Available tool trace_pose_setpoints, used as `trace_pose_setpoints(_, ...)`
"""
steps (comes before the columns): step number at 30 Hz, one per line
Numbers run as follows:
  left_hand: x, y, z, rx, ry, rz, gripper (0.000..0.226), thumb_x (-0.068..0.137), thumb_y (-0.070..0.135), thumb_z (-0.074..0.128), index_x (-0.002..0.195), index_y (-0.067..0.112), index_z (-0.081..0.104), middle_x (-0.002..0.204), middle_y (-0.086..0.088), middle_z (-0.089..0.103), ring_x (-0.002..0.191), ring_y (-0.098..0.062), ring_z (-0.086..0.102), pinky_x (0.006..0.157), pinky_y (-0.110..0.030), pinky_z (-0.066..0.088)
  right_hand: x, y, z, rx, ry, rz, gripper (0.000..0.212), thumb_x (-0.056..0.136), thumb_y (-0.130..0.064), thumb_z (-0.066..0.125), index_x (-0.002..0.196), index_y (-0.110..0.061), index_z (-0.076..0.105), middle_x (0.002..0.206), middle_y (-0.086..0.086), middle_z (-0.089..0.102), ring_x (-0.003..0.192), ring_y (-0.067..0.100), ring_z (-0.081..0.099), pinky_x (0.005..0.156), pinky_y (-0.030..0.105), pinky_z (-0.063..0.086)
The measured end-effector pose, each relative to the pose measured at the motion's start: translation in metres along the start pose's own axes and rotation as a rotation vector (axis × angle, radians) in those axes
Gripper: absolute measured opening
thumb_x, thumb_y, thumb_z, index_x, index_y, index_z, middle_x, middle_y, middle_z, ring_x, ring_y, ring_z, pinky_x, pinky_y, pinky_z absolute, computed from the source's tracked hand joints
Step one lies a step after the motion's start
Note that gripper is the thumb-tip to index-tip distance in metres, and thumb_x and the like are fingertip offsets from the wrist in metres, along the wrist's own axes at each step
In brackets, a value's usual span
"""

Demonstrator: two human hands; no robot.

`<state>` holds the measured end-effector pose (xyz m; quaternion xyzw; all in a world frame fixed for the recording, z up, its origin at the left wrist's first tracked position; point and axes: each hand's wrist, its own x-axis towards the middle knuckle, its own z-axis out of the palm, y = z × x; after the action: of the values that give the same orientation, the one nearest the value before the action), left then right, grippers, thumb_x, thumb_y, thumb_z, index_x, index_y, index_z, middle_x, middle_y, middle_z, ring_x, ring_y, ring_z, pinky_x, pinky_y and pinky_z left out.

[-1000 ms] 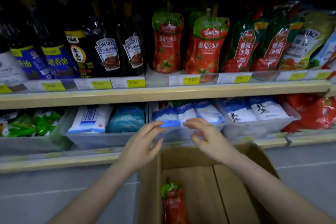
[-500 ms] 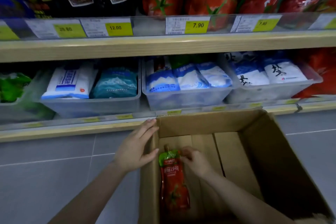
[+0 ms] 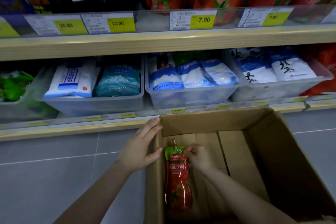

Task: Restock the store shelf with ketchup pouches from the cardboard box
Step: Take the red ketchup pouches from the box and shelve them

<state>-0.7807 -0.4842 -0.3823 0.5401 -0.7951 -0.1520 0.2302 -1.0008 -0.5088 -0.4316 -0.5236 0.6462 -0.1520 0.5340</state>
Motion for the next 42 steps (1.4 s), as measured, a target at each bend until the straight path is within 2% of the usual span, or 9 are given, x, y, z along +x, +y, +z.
trace_pose_setpoints(7, 0.007, 0.005, -0.018, 0.074, -0.093, 0.009, 0.065, 0.08, 0.052, 0.051, 0.134, 0.018, 0.045, 0.15, 0.005, 0.031, 0.136, -0.009, 0.032, 0.107, -0.024, 0.031, -0.033, -0.04, -0.028, 0.167, -0.012, -0.197, 0.023, 0.09, -0.005, 0.053, 0.068, -0.014, 0.049, 0.075, 0.006, 0.058, 0.071, 0.016, 0.055, 0.06, 0.028, 0.048)
trace_pose_setpoints(13, 0.024, 0.013, -0.048, 0.174, -0.187, -0.046, 0.078, 0.077, 0.065, 0.049, 0.142, 0.03, 0.025, 0.151, 0.012, 0.027, 0.129, -0.011, 0.041, 0.101, -0.029, 0.041, -0.052, -0.09, -0.06, 0.078, 0.08, -0.455, 0.02, 0.087, -0.01, 0.06, 0.069, -0.018, 0.055, 0.07, 0.0, 0.063, 0.071, 0.011, 0.06, 0.069, 0.035, 0.049)
trace_pose_setpoints(17, 0.042, 0.033, -0.067, 0.022, -0.129, -0.18, 0.093, 0.067, 0.072, 0.057, 0.143, 0.032, 0.023, 0.148, 0.009, 0.034, 0.129, -0.014, 0.041, 0.102, -0.034, 0.041, -0.061, -0.133, -0.088, 0.153, 0.059, -0.504, 0.016, 0.088, -0.008, 0.057, 0.073, -0.013, 0.052, 0.072, 0.012, 0.06, 0.072, 0.024, 0.057, 0.071, 0.042, 0.048)
trace_pose_setpoints(19, 0.054, 0.045, -0.077, -0.104, -0.127, -0.199, 0.096, 0.065, 0.069, 0.065, 0.143, 0.028, 0.027, 0.146, 0.007, 0.038, 0.132, -0.014, 0.039, 0.106, -0.038, 0.038, -0.067, -0.153, -0.099, 0.168, 0.061, -0.543, 0.017, 0.088, -0.007, 0.057, 0.073, -0.012, 0.051, 0.068, 0.008, 0.06, 0.068, 0.015, 0.058, 0.068, 0.034, 0.048)
trace_pose_setpoints(26, 0.08, 0.082, -0.099, -0.529, -0.13, -0.247, 0.055, 0.063, 0.037, 0.083, 0.111, 0.03, 0.057, 0.115, 0.005, 0.066, 0.105, -0.007, 0.061, 0.096, -0.04, 0.049, -0.095, -0.212, -0.123, 0.298, 0.027, -0.656, 0.017, 0.089, -0.008, 0.056, 0.073, -0.013, 0.052, 0.068, 0.007, 0.057, 0.07, 0.012, 0.059, 0.067, 0.023, 0.055)
trace_pose_setpoints(30, 0.086, 0.091, -0.106, -0.539, -0.113, -0.249, 0.042, 0.062, 0.031, 0.084, 0.098, 0.035, 0.062, 0.106, 0.006, 0.07, 0.099, -0.007, 0.064, 0.093, -0.038, 0.052, -0.104, -0.228, -0.128, 0.272, -0.019, -0.682, 0.007, 0.085, -0.008, 0.062, 0.088, -0.015, 0.06, 0.078, 0.003, 0.065, 0.077, 0.013, 0.063, 0.067, 0.022, 0.056)
trace_pose_setpoints(32, 0.089, 0.094, -0.109, -0.492, -0.11, -0.258, 0.04, 0.061, 0.03, 0.084, 0.094, 0.034, 0.063, 0.101, 0.008, 0.07, 0.094, -0.004, 0.065, 0.09, -0.035, 0.053, -0.105, -0.235, -0.131, 0.188, -0.015, -0.681, 0.018, 0.079, -0.012, 0.069, 0.097, -0.014, 0.065, 0.09, 0.002, 0.069, 0.085, 0.015, 0.066, 0.071, 0.027, 0.057)
trace_pose_setpoints(37, 0.098, 0.103, -0.115, -0.406, -0.076, -0.259, 0.039, 0.061, 0.035, 0.083, 0.092, 0.037, 0.059, 0.103, 0.006, 0.07, 0.084, 0.006, 0.06, 0.078, -0.019, 0.05, -0.108, -0.256, -0.136, 0.027, 0.027, -0.759, 0.004, 0.078, -0.02, 0.07, 0.075, -0.02, 0.073, 0.072, -0.007, 0.071, 0.068, 0.006, 0.067, 0.059, 0.017, 0.052)
trace_pose_setpoints(42, 0.098, 0.103, -0.12, -0.413, -0.105, -0.262, 0.05, 0.065, 0.034, 0.081, 0.109, 0.026, 0.059, 0.109, 0.005, 0.067, 0.098, -0.008, 0.063, 0.086, -0.03, 0.053, -0.108, -0.264, -0.143, 0.09, -0.014, -0.725, 0.022, 0.08, -0.015, 0.069, 0.061, -0.025, 0.069, 0.053, -0.013, 0.067, 0.053, -0.002, 0.062, 0.051, 0.013, 0.049)
